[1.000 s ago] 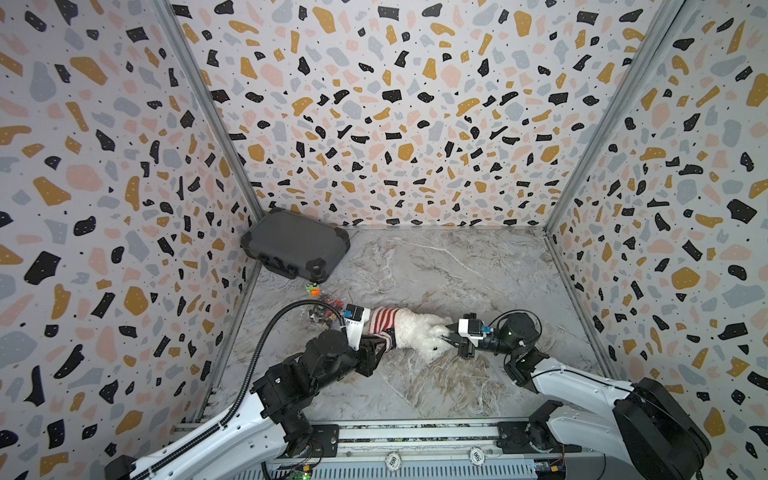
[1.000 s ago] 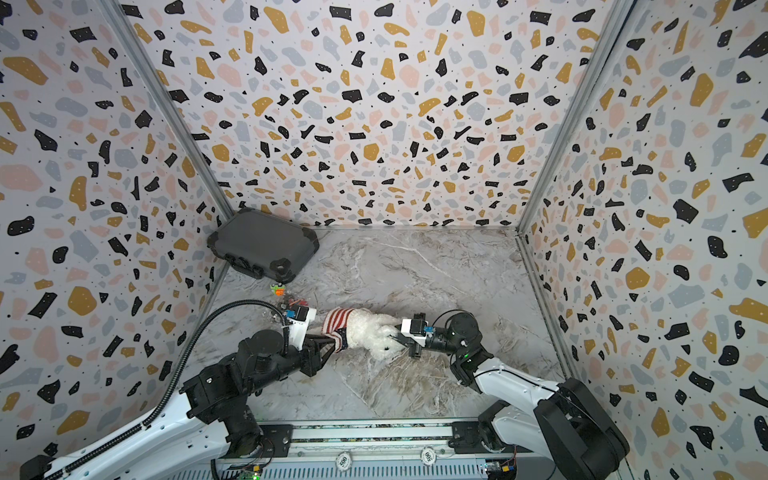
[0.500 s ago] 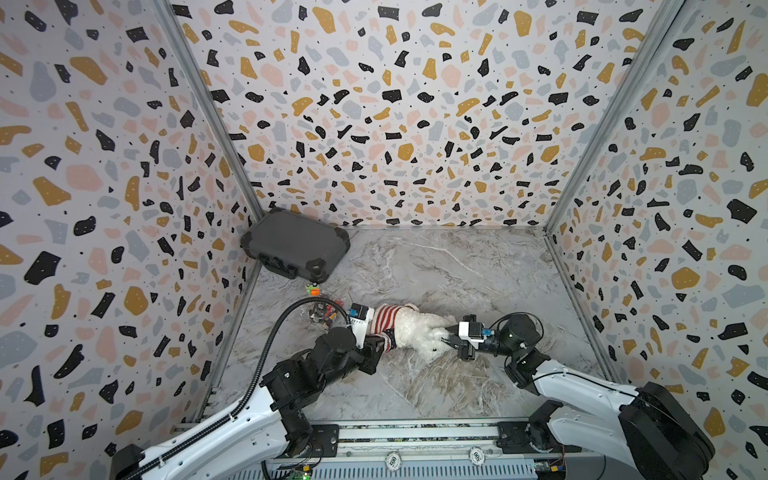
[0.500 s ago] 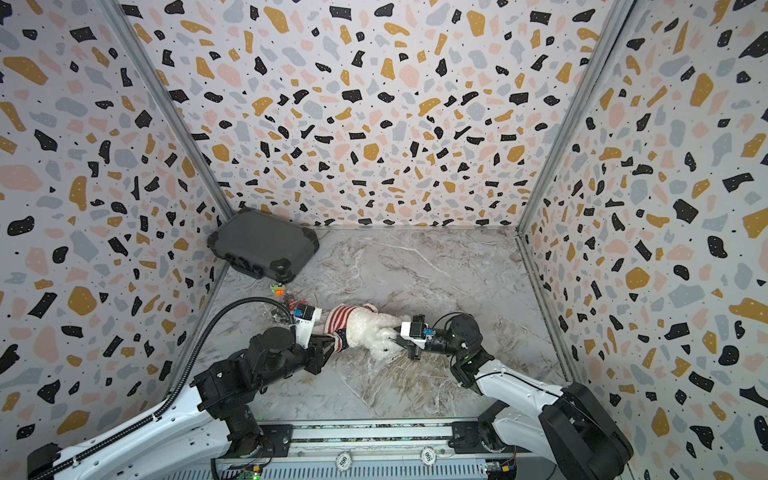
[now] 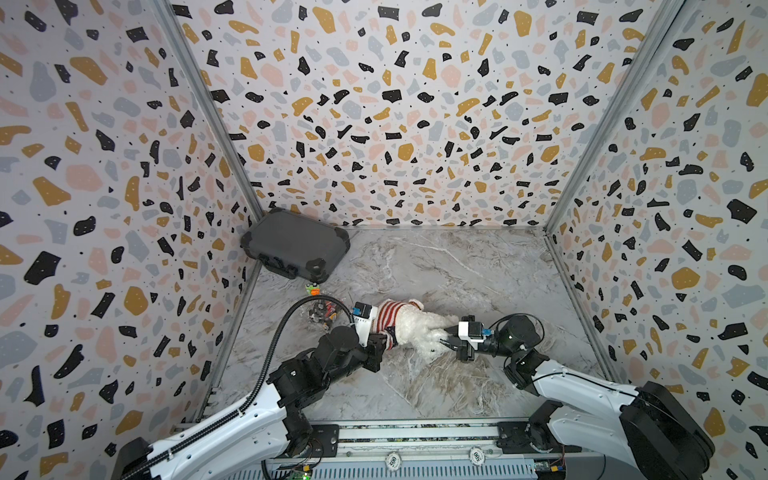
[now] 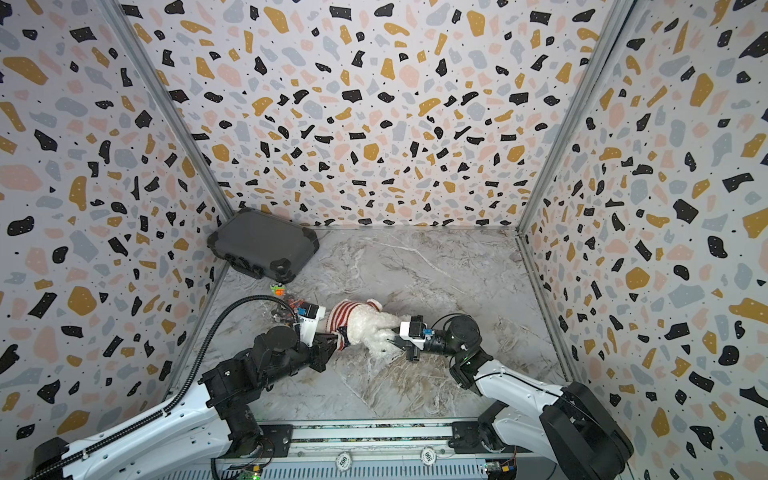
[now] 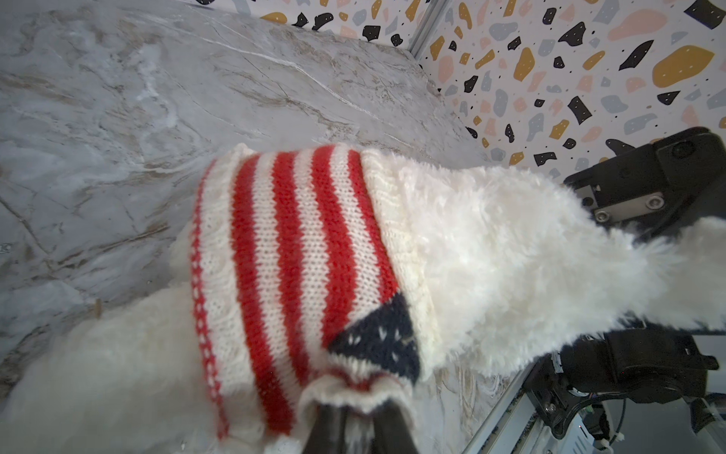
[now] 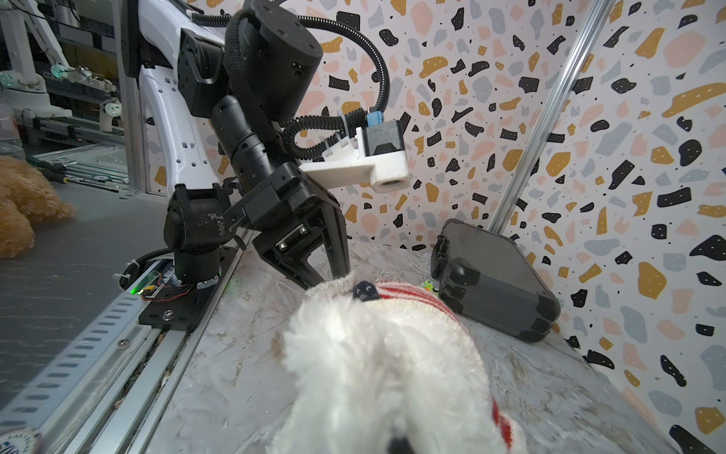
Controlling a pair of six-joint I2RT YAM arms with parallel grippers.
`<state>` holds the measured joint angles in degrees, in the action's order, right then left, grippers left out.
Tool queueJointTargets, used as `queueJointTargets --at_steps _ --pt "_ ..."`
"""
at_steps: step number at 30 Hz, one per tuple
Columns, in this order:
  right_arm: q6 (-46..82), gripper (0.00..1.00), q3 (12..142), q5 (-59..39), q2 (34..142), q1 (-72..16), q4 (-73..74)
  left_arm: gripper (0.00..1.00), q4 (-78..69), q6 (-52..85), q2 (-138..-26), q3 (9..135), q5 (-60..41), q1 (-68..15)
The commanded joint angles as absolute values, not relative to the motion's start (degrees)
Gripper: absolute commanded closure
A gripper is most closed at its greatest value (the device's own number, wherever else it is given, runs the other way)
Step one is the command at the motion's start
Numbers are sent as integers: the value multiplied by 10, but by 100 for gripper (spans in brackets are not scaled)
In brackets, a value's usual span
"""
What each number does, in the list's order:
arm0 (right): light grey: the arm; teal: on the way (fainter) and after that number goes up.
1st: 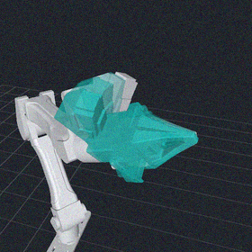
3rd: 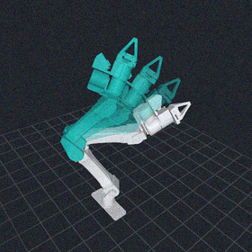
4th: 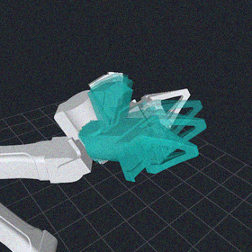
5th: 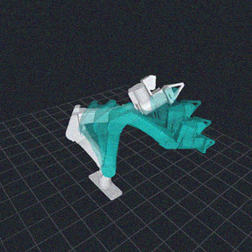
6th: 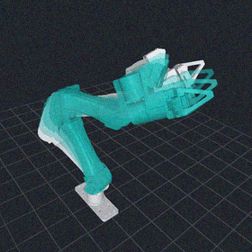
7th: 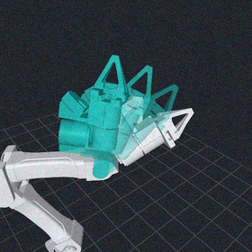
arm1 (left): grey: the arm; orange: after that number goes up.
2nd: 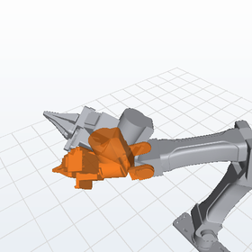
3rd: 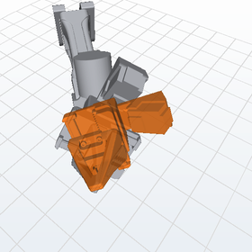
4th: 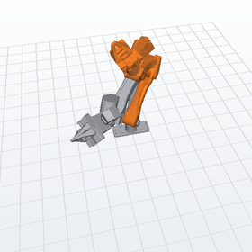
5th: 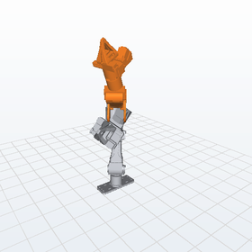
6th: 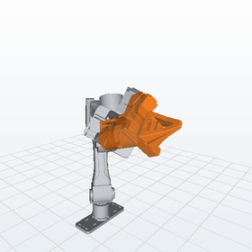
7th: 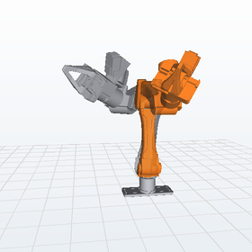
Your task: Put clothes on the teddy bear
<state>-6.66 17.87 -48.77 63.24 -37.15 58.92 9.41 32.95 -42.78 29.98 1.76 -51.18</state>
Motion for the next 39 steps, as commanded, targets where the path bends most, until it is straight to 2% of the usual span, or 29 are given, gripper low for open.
queueJointTargets --at_steps 1,3,9,15,20,26,30,34,39 --pt "-42 100 213 -488 614 -379 637 96 45 334 -428 294 0 -515" --pt "-36 100 222 -469 612 -378 621 100 44 337 -426 293 -1 -516" --pt "-26 100 280 -401 600 -377 505 100 -54 384 -424 262 -34 -528" --pt "-26 99 310 -259 573 -370 394 100 -76 411 -468 286 24 -575" --pt "5 86 308 -222 576 -336 351 100 -120 477 -497 275 65 -576" --pt "15 57 308 -208 574 -326 325 100 -159 560 -505 253 120 -577" --pt "12 43 312 -184 562 -325 297 100 -178 602 -508 244 143 -577" --pt "10 35 310 -151 533 -325 271 100 -181 633 -510 248 162 -577" --pt "-2 31 316 -109 484 -328 217 100 -238 679 -510 231 176 -577"
